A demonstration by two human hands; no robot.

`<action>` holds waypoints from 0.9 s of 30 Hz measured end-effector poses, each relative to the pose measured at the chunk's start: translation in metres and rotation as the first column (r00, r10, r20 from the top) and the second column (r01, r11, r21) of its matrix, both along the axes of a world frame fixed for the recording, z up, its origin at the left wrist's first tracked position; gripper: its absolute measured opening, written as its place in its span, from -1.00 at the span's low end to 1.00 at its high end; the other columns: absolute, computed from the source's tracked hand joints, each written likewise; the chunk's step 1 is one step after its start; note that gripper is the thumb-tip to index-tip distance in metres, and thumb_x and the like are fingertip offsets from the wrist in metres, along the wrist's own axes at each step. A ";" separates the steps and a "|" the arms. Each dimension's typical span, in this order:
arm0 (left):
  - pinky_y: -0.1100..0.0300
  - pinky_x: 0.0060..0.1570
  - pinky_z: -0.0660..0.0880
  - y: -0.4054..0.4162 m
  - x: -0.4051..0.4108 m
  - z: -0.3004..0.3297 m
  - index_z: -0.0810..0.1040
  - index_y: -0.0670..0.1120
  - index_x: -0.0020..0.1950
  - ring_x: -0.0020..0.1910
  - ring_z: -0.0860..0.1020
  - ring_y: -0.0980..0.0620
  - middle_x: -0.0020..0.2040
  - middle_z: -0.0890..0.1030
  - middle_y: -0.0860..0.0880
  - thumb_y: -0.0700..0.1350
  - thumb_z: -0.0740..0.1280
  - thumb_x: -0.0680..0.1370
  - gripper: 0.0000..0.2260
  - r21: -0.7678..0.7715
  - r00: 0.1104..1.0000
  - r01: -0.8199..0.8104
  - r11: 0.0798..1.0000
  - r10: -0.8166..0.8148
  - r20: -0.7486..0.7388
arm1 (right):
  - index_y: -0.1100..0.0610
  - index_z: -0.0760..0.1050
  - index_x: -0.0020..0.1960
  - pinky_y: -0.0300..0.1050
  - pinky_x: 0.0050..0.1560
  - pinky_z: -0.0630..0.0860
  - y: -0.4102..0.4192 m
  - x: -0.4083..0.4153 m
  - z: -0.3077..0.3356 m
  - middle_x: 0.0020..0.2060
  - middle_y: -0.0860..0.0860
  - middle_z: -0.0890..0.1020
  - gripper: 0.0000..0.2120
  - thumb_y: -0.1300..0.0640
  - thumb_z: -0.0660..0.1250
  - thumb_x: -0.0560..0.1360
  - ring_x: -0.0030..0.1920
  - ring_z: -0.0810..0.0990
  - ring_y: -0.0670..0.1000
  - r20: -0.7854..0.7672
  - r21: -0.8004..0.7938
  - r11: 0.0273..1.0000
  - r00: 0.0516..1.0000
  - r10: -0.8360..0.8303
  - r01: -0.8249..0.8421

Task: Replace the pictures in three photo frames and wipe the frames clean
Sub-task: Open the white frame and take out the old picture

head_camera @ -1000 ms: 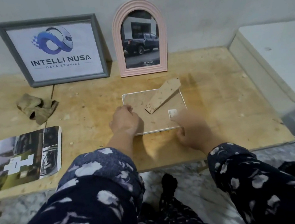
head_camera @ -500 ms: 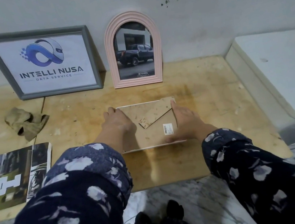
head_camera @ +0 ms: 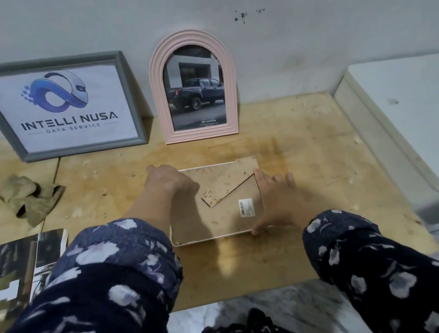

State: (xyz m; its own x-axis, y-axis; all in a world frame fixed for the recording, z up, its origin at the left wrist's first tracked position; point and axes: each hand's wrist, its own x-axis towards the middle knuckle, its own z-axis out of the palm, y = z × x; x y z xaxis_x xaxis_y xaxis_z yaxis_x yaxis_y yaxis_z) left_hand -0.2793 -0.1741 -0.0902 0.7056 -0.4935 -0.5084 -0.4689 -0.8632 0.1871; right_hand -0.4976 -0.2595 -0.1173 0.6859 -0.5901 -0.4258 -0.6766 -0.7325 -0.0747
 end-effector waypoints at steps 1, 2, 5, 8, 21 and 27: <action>0.09 0.01 0.46 -0.002 0.002 0.002 0.43 -0.11 0.26 0.15 0.38 -0.08 0.26 0.34 -0.14 0.18 0.46 0.35 -0.39 0.002 1.000 0.008 1.000 -0.008 -0.008 | 0.19 -0.23 0.54 0.30 0.46 -0.19 0.000 0.000 0.001 0.55 0.01 0.00 0.35 -0.39 0.48 0.11 0.46 0.14 0.12 0.003 -0.010 1.000 1.000 0.001 -0.001; 0.11 0.03 0.49 -0.003 0.004 0.003 0.44 -0.12 0.26 0.11 0.42 -0.08 0.26 0.36 -0.15 0.17 0.48 0.34 -0.39 0.006 1.000 0.009 1.000 -0.009 -0.010 | 0.19 -0.22 0.54 0.31 0.46 -0.20 0.000 0.000 0.002 0.55 0.02 0.01 0.35 -0.39 0.48 0.12 0.46 0.15 0.12 0.000 -0.024 1.000 1.000 0.010 -0.010; 0.09 0.10 0.53 -0.003 0.004 0.005 0.46 -0.12 0.26 0.12 0.49 -0.10 0.23 0.41 -0.15 0.19 0.49 0.31 -0.36 0.036 1.000 0.027 0.999 -0.027 0.013 | 0.21 -0.21 0.54 0.33 0.45 -0.22 0.002 0.003 0.005 0.55 0.06 0.02 0.35 -0.40 0.46 0.12 0.47 0.13 0.12 -0.026 -0.069 0.996 0.998 0.048 -0.050; 0.08 0.13 0.52 -0.005 0.007 0.007 0.47 -0.12 0.27 0.16 0.48 -0.09 0.23 0.44 -0.15 0.20 0.48 0.33 -0.36 0.071 0.998 0.065 0.995 -0.066 0.013 | 0.22 -0.20 0.54 0.34 0.44 -0.25 0.001 0.004 0.006 0.54 0.08 0.05 0.36 -0.42 0.46 0.10 0.47 0.14 0.11 -0.031 -0.091 0.994 0.998 0.056 -0.058; 0.10 -0.06 0.49 -0.015 0.020 -0.021 0.54 -0.01 0.17 0.00 0.49 -0.08 0.03 0.53 -0.08 0.37 0.40 0.16 -0.30 0.139 0.994 0.107 0.984 -0.105 -0.021 | 0.13 -0.17 0.56 0.37 0.41 -0.25 0.000 0.006 0.006 0.49 0.03 0.14 0.33 -0.45 0.44 0.09 0.42 0.18 0.12 -0.054 -0.105 0.992 0.996 0.072 -0.077; 0.03 0.17 0.47 0.001 0.004 0.005 0.36 -0.16 0.34 0.24 0.45 -0.13 0.24 0.46 -0.14 0.09 0.52 0.37 -0.34 0.006 1.000 0.008 1.000 -0.008 0.006 | 0.13 -0.19 0.55 0.39 0.40 -0.26 0.001 0.008 0.005 0.50 0.04 0.12 0.33 -0.43 0.45 0.10 0.43 0.17 0.12 -0.065 -0.103 0.993 0.996 0.060 -0.066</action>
